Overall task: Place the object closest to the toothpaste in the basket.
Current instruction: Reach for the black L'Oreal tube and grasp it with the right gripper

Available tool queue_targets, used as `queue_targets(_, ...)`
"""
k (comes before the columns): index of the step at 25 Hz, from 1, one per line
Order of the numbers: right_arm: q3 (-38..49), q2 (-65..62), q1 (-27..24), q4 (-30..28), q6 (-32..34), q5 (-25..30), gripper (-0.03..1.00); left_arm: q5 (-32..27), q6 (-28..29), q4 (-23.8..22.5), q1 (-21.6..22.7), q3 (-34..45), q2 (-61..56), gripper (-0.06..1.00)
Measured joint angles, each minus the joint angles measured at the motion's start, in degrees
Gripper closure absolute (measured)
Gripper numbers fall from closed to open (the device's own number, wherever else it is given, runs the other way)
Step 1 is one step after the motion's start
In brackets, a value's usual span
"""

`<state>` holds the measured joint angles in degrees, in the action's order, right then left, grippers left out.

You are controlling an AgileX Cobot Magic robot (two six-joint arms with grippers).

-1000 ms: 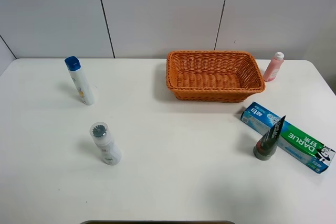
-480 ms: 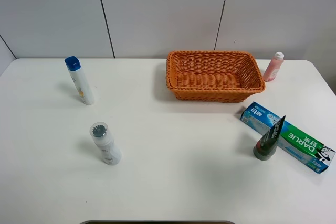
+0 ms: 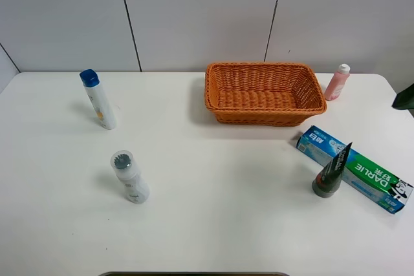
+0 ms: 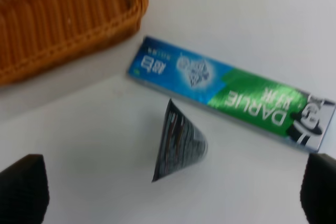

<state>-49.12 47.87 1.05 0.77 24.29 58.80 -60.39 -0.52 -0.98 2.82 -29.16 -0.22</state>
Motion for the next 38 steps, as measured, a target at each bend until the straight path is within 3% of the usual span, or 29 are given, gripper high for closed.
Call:
queue_targets(11, 0.0, 13.3, 2.2, 2.4, 5.2, -1.7, -0.02, 0.0, 0.0, 0.0, 0.0, 0.0, 0.0, 0.0)
queue_targets(19, 0.5, 20.0, 2.8, -0.4, 8.8, -2.2, -0.02, 0.0, 0.0, 0.0, 0.0, 0.0, 0.0, 0.0)
queue_targets(26, 3.8, 25.1, 4.6, -0.4, 10.5, -9.0, -0.02, 0.0, 0.0, 0.0, 0.0, 0.0, 0.0, 0.0)
queue_targets(38, 7.0, 34.4, 4.6, 0.0, 10.6, -15.7, -0.02, 0.0, 0.0, 0.0, 0.0, 0.0, 0.0, 0.0)
